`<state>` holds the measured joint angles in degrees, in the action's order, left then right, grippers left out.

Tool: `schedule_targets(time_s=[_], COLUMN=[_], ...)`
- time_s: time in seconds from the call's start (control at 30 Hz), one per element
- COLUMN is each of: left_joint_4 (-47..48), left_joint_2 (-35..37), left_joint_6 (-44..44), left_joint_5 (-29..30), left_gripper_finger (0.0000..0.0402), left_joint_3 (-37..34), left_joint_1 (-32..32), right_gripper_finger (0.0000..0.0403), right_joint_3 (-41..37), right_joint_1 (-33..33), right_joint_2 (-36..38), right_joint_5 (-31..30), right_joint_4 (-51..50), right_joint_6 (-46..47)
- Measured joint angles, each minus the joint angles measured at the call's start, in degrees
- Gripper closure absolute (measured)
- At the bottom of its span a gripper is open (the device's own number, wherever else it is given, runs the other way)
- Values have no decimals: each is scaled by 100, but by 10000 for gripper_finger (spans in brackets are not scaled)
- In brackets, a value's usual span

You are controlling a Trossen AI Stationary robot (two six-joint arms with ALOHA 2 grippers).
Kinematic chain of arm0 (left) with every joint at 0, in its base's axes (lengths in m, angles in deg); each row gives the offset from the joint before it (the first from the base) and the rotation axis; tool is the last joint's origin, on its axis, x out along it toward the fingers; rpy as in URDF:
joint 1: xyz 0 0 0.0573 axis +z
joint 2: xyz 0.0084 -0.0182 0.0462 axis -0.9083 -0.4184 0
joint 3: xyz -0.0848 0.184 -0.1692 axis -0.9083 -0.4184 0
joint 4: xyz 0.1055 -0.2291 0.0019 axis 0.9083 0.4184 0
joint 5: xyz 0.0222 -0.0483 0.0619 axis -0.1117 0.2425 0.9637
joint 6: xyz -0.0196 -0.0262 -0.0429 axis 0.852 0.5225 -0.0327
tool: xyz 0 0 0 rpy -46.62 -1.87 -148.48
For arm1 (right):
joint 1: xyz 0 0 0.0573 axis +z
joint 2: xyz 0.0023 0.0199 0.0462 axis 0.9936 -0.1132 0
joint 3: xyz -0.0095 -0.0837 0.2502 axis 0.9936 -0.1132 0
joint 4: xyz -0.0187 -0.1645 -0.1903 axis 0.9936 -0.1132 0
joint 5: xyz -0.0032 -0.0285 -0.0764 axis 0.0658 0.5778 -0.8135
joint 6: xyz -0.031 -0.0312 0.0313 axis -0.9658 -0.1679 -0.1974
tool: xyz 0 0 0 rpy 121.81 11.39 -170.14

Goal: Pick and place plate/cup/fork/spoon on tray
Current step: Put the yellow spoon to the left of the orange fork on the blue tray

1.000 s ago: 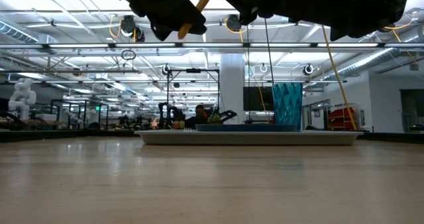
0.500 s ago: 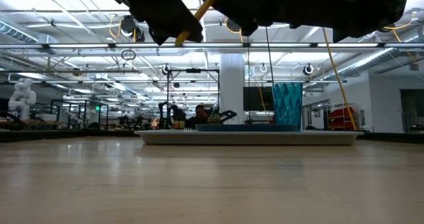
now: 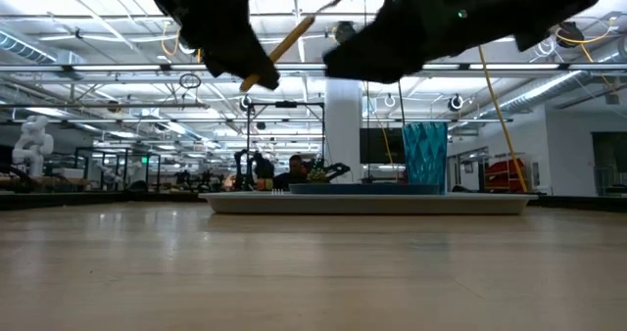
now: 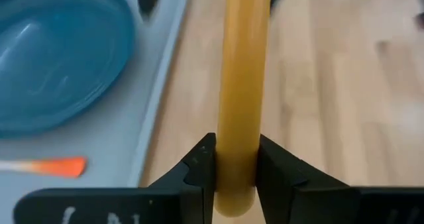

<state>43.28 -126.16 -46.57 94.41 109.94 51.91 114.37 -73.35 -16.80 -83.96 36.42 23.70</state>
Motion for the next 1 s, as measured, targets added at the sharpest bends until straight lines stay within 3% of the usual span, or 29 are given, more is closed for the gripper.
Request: schedule_targets(time_s=[0.2,0.47,0.63,1.0], left_joint_4=[580,1702,2067,1661], left_joint_2=[102,94,91,-645], left_joint_6=[368,1881,3106,5044], left_joint_5=[344,1148,1454,1805], left_gripper_finger=[321,321,321,321], left_joint_3=[9,-5,-5,4], left_joint_1=[75,416,757,1323], right_gripper_finger=[150,150,149,149], right_joint_3=[-2,-6,-414,-1808], right_joint_1=[5,5,5,7], right_joint_2=[860,1937,2441,3290], right_joint_5=[-1062,-1687,-1777,-1768], right_joint_4=[-1977,-3147,-2594,-407], right_joint_6=[-76,-660,-901,-2090])
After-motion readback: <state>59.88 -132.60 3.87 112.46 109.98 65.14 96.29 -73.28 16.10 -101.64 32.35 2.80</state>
